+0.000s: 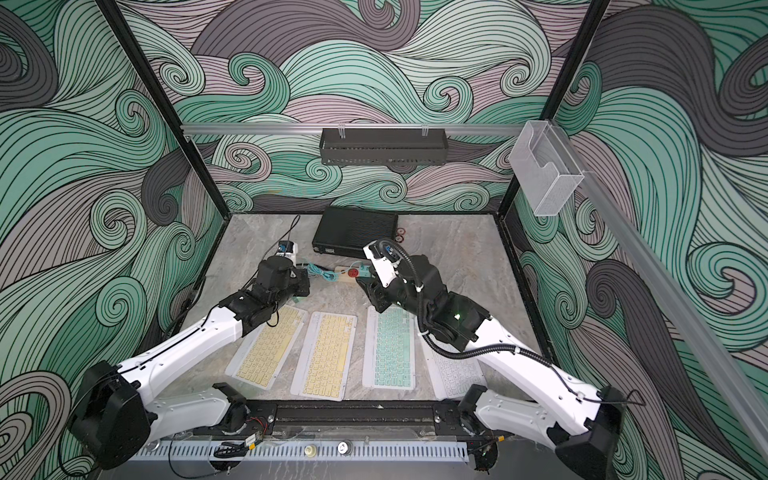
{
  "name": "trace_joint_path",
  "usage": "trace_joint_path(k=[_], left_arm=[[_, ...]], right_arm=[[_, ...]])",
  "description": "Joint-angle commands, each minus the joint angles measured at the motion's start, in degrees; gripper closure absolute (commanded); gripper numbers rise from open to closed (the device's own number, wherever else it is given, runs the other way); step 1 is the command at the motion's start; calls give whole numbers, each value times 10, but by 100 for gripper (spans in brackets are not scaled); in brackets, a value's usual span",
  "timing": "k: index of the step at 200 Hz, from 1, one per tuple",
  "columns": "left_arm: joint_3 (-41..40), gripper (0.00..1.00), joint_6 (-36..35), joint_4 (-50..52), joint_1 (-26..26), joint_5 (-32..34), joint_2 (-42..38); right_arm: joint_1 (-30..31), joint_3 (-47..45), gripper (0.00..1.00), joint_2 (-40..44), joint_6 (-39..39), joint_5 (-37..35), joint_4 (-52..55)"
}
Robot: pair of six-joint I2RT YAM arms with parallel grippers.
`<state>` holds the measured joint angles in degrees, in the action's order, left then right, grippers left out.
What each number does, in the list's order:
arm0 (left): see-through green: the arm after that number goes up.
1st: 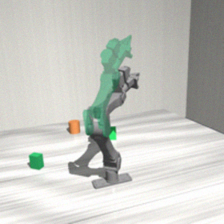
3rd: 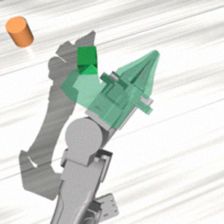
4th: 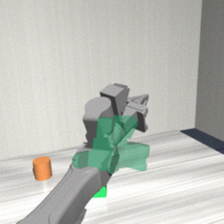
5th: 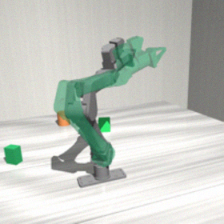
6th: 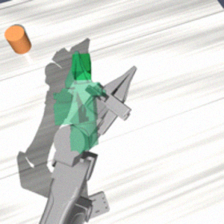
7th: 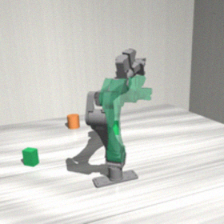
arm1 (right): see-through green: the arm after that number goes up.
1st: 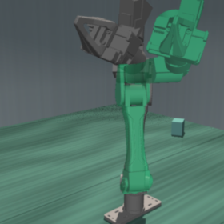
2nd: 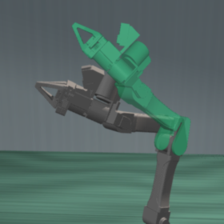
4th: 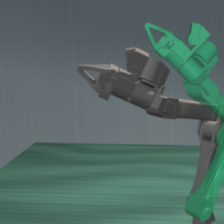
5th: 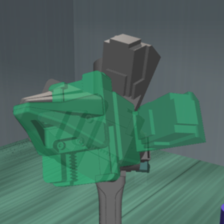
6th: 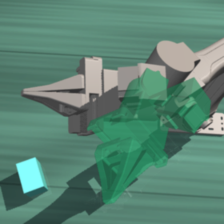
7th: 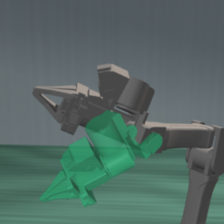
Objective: Unplug the wireless keyboard
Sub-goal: Place the power cord at the center of the board.
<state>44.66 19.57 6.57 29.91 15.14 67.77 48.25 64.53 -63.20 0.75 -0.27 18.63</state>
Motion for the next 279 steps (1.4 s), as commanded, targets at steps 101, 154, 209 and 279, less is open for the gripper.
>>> trace_joint_path(k=[101,154,209,279], left_arm=[[-36,96,-37,-58,-3,-5,-11],[-53,81,-35,-78,-3,-21,-34],[-76,66,-19,-109,-3,-22,-51],[-70,64,6,-96,-6,22,-39]], right_arm=[[-41,289,68,-279,351,16,386],[-72,434,68,-442,389,7,464],[-89,561,67,-572,397,7,518],[-115,591,65,-641,401,-3,518]])
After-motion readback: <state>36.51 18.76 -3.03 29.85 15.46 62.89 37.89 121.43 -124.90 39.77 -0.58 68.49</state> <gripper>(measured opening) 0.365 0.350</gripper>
